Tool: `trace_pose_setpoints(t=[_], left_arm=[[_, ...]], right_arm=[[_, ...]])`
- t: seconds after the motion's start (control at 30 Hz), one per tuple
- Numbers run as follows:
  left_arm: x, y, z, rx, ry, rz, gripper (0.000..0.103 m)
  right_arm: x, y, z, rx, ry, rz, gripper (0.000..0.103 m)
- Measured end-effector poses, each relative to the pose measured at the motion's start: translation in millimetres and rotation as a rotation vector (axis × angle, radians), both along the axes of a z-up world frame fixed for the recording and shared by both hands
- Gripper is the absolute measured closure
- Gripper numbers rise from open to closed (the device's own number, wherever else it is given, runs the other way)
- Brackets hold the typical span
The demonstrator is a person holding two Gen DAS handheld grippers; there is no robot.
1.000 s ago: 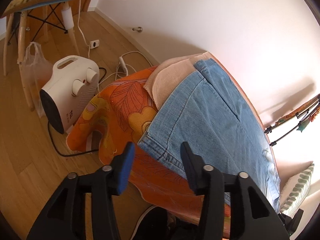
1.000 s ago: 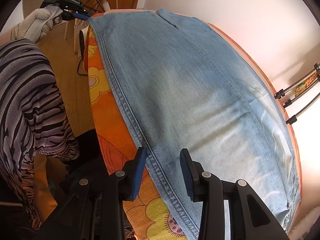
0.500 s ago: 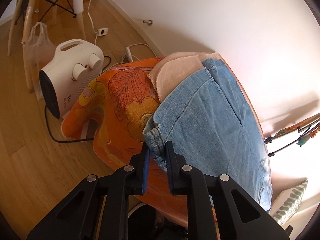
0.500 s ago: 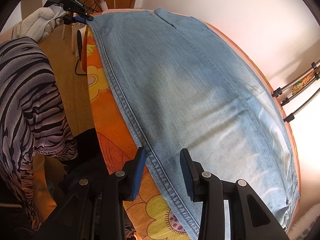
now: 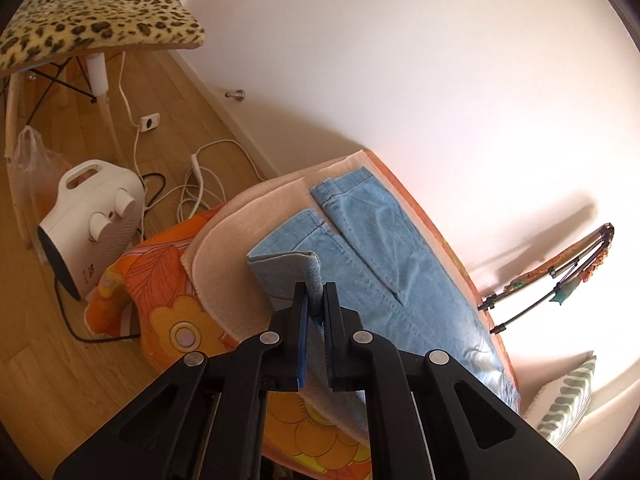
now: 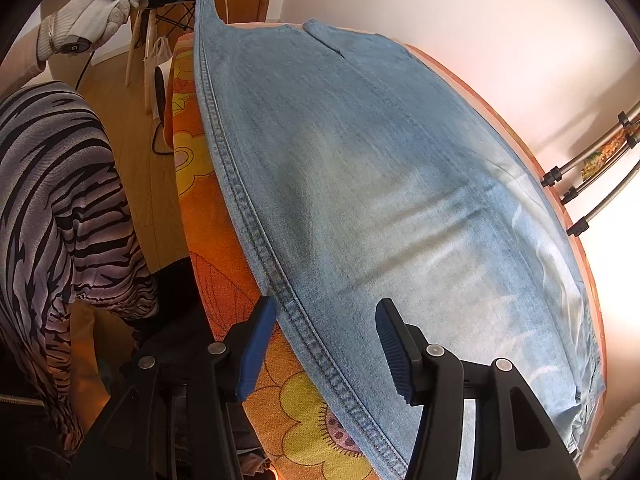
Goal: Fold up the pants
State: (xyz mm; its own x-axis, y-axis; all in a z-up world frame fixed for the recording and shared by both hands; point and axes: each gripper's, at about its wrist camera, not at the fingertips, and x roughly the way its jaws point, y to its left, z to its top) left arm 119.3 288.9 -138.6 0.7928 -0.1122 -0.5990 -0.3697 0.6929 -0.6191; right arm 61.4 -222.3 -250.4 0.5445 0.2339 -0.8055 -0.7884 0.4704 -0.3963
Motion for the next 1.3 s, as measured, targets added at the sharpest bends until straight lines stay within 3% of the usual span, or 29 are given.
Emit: trace_pose_setpoints(t=[0.27, 0.33, 0.37, 0.43, 0.67, 0.9, 1.1, 1.3], left_arm=[[30, -15, 21, 0.03, -0.056, -0.026, 0.098], [33, -19, 21, 0.039, -0.056, -0.036, 0.098], [33, -20, 22, 0.04, -0.059, -0.038, 0.098], [33, -20, 23, 0.047, -0.063, -0.036, 0.098], [47, -17, 35, 0.069, -0.084, -0.025, 0.098], [85, -25, 55, 0.121, -0.12, -0.044, 0.098], [145, -36, 57, 0.159, -0.104, -0.056, 0.098], [221, -48, 46, 0.232, -0.066, -0.061, 0.098]], right_arm=[[-3, -3, -6, -0.044, -0.014, 0.007, 0.053], [-1, -4, -6, -0.052, -0.014, -0.008, 0.085], [1, -4, -7, -0.059, -0.013, -0.019, 0.095], [2, -6, 0, -0.044, -0.039, -0.034, 0.097], [10, -6, 45, -0.024, -0.207, -0.06, 0.103], [56, 0, 91, -0.071, -0.335, -0.087, 0.103], [121, 12, 118, -0.138, -0.418, -0.104, 0.103], [209, 27, 124, -0.207, -0.445, -0.119, 0.103]])
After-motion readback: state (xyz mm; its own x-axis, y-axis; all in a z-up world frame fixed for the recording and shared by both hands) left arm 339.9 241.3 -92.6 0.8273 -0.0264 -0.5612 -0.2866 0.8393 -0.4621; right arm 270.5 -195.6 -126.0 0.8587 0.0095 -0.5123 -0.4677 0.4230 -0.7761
